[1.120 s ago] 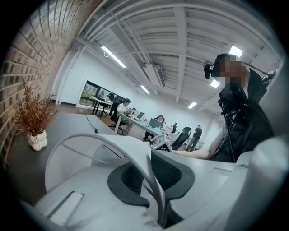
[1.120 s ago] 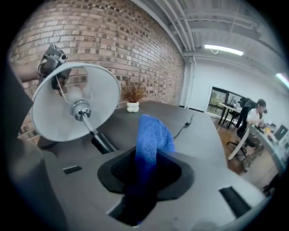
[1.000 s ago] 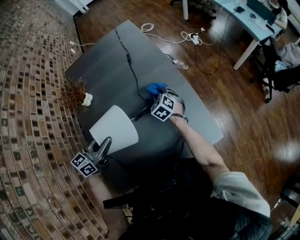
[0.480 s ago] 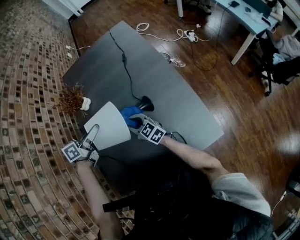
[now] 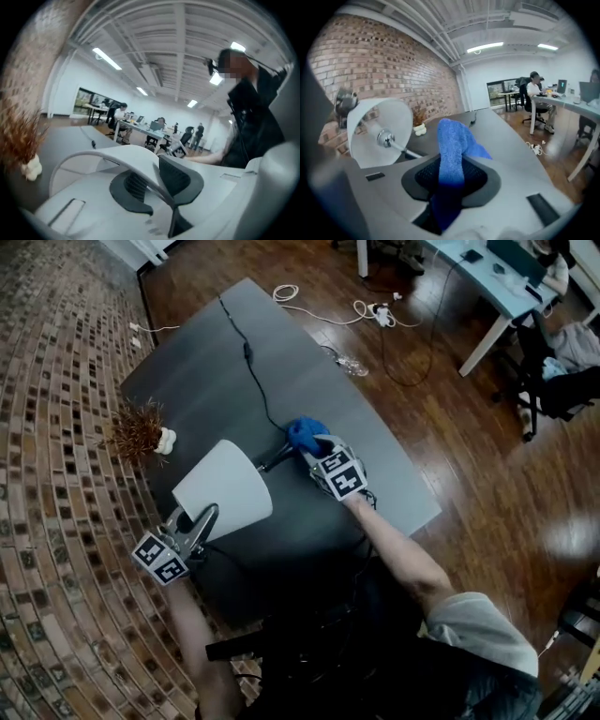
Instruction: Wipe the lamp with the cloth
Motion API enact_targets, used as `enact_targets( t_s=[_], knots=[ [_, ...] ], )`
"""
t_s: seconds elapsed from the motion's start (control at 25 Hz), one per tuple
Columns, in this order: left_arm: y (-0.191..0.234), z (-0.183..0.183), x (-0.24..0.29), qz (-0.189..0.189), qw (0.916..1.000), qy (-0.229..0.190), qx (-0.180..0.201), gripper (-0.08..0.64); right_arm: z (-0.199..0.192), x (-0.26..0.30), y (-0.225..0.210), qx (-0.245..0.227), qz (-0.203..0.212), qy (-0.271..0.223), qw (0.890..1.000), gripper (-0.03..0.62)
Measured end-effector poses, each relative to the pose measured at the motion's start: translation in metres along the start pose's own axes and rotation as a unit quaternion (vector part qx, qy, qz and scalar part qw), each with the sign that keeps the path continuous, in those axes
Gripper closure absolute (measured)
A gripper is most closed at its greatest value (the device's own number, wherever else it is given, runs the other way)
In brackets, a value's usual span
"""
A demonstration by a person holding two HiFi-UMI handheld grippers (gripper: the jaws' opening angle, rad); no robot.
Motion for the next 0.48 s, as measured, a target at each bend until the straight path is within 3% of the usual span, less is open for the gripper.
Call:
enact_targets(
  t_s=[0.04,0.12,0.2,0.28,0.36,0.48],
  knots=[
    [-0.014,-0.005,0.003,-0.015,0.9988,0.012,0.045,0.5,0.013,-0.005,-0.002,0.016,0.012,-0.013,1.0,0.488],
    [-0.039,-0.018,0.008,-0.045,0.9917,0.032,0.116,0.506,0.042,-0.004,0.018,0.06,0.099,-0.041,0.992,0.488],
    [-0.058,-0.031,0.011,-0.063,0.9835,0.053,0.161,0.506,0.061,0.007,0.058,0.112,0.219,-0.045,0.968,0.488],
    [-0.073,-0.046,0.013,-0.07,0.9749,0.086,0.193,0.506,0.059,0.022,0.094,0.111,0.292,-0.005,0.95,0.488],
    [-0.083,-0.063,0.013,-0.068,0.9643,0.133,0.219,0.512,0.042,0.034,0.105,0.053,0.292,0.052,0.953,0.486],
    [-0.092,-0.086,0.012,-0.061,0.9529,0.178,0.238,0.511,0.015,0.038,0.068,-0.009,0.219,0.128,0.967,0.486]
  ],
)
Point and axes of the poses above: the fingertips, and each gripper's own axes: x forward along the fingers, y to its left, z out of its top, the point moved 3 cm from there along -x, backward along the fingers, and after that the axes turned 5 degrees about -x, right-handed, at the moved point
